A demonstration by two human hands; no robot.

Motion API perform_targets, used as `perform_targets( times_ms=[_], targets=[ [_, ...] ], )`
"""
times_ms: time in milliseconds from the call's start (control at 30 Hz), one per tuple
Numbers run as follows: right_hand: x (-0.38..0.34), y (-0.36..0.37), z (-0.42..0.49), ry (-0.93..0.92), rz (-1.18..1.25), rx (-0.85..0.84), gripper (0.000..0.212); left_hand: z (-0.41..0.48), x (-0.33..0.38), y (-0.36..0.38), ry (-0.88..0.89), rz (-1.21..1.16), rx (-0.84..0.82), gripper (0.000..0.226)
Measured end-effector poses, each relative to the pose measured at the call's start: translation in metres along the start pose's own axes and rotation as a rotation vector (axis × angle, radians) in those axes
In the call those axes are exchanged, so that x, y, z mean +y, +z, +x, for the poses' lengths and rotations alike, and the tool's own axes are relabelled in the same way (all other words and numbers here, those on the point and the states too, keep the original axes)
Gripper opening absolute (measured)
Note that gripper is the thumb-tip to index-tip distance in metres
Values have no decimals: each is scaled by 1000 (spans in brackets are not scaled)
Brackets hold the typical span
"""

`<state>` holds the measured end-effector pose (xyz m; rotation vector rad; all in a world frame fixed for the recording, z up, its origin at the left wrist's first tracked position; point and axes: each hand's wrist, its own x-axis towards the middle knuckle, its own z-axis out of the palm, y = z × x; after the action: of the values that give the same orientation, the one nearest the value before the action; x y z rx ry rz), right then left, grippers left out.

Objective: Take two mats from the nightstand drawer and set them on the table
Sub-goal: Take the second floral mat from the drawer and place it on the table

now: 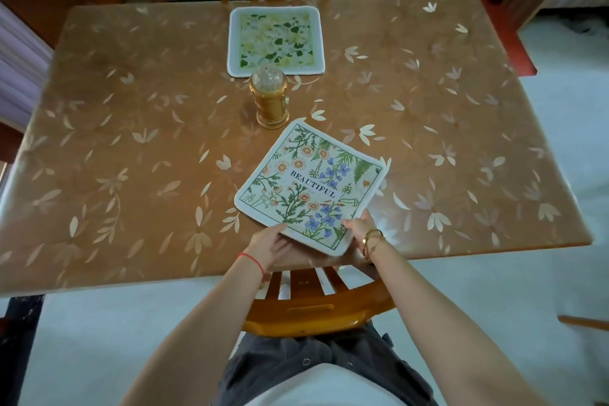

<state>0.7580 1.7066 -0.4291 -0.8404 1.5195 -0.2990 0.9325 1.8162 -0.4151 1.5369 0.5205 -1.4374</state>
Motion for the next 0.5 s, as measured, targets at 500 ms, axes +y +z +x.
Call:
perform_targets(
  times_ms=[500],
  targets=[
    [-33, -40, 25, -142, -405, -56, 36, 27, 35, -69, 302, 452, 201, 43]
  ],
)
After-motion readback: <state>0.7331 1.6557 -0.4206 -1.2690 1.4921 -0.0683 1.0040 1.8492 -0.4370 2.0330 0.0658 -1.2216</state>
